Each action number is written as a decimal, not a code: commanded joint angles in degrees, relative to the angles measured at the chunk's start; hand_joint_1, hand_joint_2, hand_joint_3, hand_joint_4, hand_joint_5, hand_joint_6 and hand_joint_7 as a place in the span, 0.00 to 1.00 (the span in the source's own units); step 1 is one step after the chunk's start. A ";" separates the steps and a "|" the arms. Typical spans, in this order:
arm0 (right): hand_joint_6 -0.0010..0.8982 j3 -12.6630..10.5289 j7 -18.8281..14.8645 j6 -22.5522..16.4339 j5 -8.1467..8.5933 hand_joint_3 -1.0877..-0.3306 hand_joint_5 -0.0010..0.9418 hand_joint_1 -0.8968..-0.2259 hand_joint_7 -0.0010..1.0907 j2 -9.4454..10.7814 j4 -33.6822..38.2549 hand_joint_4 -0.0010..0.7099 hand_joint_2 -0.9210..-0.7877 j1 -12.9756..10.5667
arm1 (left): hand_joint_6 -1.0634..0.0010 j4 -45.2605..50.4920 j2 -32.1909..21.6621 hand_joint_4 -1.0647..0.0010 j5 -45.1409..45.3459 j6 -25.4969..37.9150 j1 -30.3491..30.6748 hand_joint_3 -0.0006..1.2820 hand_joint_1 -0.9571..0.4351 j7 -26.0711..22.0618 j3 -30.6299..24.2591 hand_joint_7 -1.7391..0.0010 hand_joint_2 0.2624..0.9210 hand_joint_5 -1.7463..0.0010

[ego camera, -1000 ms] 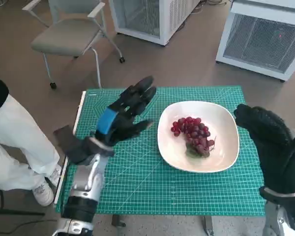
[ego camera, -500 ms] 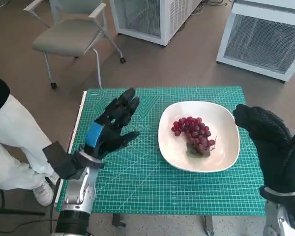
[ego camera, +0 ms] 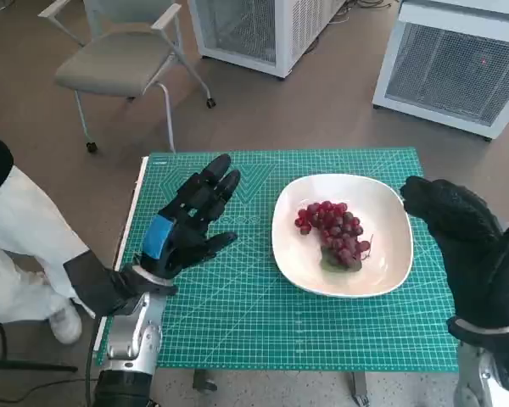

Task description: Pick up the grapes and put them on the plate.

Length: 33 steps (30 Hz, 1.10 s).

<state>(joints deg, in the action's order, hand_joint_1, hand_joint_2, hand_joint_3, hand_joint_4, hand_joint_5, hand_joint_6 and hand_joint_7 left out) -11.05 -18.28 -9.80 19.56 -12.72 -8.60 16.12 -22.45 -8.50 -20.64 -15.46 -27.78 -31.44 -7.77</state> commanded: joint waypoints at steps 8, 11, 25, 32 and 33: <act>0.17 0.24 -0.37 1.23 0.22 0.67 0.49 0.57 0.84 -0.30 0.45 0.40 0.00 0.05 | 0.69 2.85 0.34 0.79 0.15 -0.13 2.36 0.01 0.45 0.18 0.13 1.00 1.00 1.00; 0.17 0.24 -0.37 1.35 0.27 0.67 0.49 0.57 0.83 -0.34 0.39 0.40 0.00 0.20 | 0.69 3.19 0.39 0.79 0.07 -0.13 2.69 0.01 0.44 0.08 0.20 1.00 1.00 1.00; 0.18 0.52 -0.70 1.10 0.24 0.67 0.49 0.57 0.83 -0.33 0.81 0.40 0.00 0.81 | 0.69 4.85 0.46 0.80 -0.50 0.55 4.00 0.01 0.44 -0.55 0.50 1.00 1.00 1.00; 0.19 0.69 -0.89 1.04 0.22 0.68 0.49 0.57 0.82 -0.24 1.09 0.40 0.00 1.17 | 0.69 5.83 0.23 0.80 -0.75 1.22 4.54 0.01 0.44 -0.75 0.40 1.00 1.00 1.00; 0.19 0.72 -0.89 1.07 0.21 0.68 0.49 0.57 0.82 -0.23 1.11 0.40 0.00 1.23 | 0.69 5.93 0.19 0.80 -0.79 1.30 4.62 0.01 0.44 -0.80 0.37 1.00 1.00 1.00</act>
<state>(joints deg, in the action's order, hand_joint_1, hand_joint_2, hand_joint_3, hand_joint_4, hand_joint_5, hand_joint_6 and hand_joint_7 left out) -10.75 -18.73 -9.28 19.92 -12.82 -8.44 17.22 -18.04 -8.38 -20.84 -14.67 -23.88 -31.93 -7.44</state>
